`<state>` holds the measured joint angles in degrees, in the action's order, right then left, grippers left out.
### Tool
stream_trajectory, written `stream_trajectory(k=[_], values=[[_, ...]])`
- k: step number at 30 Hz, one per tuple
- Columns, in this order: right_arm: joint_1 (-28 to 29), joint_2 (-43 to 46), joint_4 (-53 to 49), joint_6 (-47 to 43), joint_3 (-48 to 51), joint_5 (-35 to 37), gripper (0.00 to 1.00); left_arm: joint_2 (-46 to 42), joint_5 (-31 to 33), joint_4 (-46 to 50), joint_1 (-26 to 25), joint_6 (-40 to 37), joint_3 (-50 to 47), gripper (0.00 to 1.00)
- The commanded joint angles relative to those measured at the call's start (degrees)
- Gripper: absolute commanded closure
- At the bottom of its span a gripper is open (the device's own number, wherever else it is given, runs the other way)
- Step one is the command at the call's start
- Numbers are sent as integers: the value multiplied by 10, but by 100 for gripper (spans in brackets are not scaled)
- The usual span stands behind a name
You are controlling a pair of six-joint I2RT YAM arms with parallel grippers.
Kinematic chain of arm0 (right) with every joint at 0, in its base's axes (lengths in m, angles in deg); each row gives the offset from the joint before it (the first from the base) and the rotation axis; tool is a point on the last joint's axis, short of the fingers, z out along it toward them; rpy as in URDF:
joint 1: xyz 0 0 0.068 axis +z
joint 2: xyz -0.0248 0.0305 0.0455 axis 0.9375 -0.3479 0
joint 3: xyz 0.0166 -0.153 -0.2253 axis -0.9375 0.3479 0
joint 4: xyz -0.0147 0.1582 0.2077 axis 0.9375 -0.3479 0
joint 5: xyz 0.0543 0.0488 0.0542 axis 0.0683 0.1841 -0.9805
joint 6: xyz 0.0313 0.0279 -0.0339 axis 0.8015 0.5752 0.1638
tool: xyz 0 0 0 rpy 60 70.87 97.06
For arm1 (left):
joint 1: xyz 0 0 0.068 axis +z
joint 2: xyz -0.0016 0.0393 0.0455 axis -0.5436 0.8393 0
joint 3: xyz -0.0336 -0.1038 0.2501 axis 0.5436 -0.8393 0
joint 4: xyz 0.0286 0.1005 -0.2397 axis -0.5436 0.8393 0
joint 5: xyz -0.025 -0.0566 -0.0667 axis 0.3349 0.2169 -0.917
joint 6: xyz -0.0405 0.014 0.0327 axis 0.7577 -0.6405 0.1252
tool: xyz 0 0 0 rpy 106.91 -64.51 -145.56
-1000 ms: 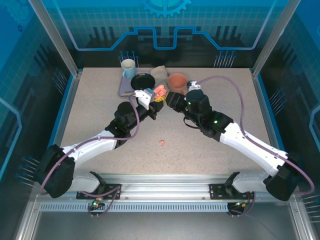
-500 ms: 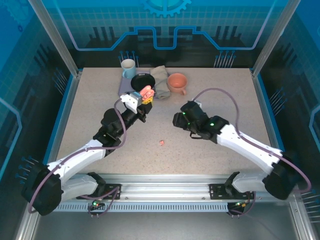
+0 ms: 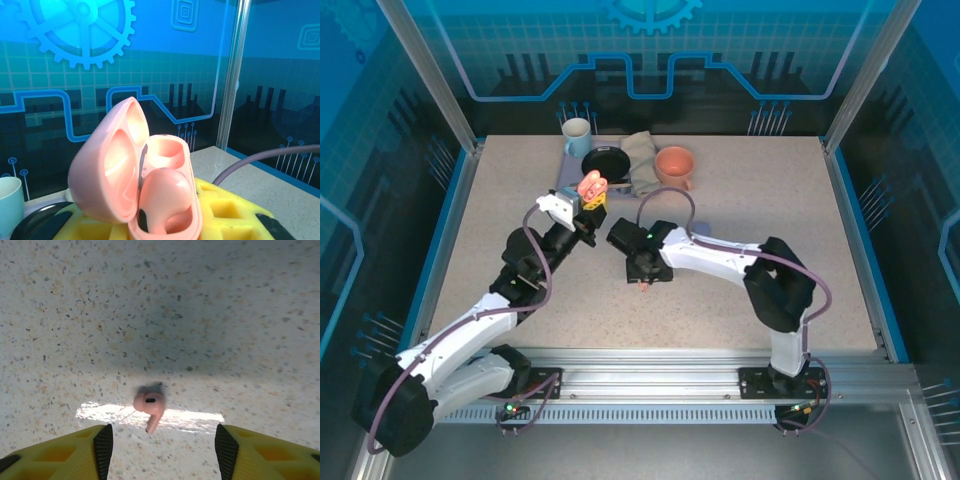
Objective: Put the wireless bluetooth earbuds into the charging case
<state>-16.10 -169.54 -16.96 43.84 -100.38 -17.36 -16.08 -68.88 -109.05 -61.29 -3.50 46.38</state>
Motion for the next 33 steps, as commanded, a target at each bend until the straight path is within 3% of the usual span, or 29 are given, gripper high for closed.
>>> stream_trajectory(k=[1, 19, 33], values=[[9, -35, -48, 11, -28, -7, 42, -14, 8, -4, 9, 6, -10, 100], [9, -104, -42, 11, -66, -18, 51, -15, 2, -14, 17, 12, -24, 100], [3, -106, -36, 28, -37, -13, 58, -15, -3, -11, 19, 12, -25, 100]])
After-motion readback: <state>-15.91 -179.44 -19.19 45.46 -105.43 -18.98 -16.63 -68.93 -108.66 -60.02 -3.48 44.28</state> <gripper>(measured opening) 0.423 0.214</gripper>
